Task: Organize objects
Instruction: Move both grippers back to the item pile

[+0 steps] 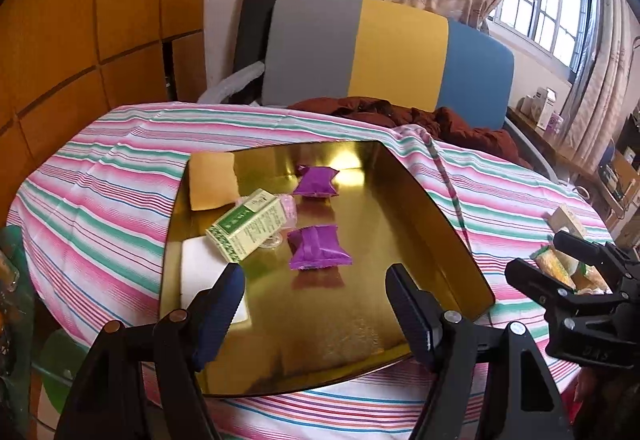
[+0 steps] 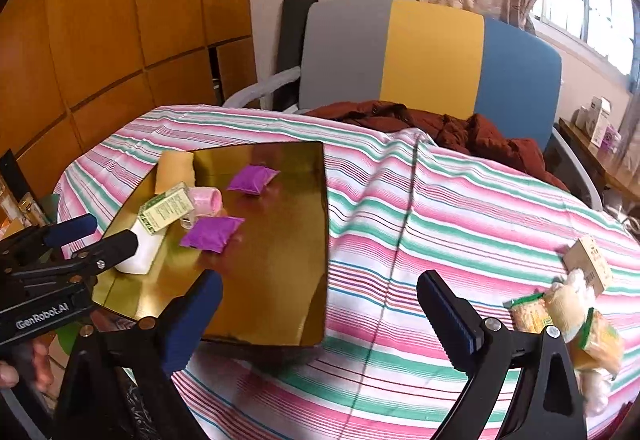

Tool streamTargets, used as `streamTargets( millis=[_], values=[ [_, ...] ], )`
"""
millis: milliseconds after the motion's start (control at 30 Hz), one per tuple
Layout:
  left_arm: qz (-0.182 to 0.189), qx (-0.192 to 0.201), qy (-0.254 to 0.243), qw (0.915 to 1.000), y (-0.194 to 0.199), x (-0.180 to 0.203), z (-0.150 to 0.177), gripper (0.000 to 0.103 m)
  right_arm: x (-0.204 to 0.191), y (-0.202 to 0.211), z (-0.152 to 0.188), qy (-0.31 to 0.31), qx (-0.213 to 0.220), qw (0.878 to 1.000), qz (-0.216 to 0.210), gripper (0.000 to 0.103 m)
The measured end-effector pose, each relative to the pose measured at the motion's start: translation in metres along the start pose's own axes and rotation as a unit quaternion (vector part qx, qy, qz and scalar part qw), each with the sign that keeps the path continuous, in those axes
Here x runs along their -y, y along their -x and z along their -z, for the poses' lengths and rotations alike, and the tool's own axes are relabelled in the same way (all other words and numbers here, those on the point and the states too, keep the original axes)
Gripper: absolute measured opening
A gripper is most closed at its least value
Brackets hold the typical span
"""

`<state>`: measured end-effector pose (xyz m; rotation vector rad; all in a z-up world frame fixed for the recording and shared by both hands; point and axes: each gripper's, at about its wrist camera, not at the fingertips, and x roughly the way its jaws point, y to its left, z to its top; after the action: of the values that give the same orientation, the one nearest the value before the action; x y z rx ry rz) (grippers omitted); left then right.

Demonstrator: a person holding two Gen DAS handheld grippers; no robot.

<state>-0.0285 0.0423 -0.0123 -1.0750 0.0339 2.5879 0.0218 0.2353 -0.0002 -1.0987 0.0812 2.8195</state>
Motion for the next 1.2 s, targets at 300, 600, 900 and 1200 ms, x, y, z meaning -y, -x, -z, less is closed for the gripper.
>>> streamTargets(
  millis=[300, 600, 900, 1200],
  values=[
    [0.028, 0.003, -0.005, 0.9996, 0.001, 0.013, -0.011, 0.074, 0.044, 0.000, 0.008, -0.038, -0.012, 0.999, 0.027, 0.099],
    [0.080, -0.007, -0.069, 0.9944, -0.001, 0.067, -0.018, 0.074, 0.109, 0.014, 0.011, -0.088, -0.012, 0.994, 0.066, 0.099],
    [0.147, -0.043, -0.144, 0.9776, -0.016, 0.143, -0.016, 0.074, 0.230, 0.058, 0.014, -0.208, 0.026, 0.966, 0.148, 0.102],
    [0.194, -0.114, -0.177, 0.9582, -0.057, 0.217, -0.010, 0.074, 0.304, 0.074, 0.034, -0.293, 0.062, 0.931, 0.210, 0.102]
  ],
)
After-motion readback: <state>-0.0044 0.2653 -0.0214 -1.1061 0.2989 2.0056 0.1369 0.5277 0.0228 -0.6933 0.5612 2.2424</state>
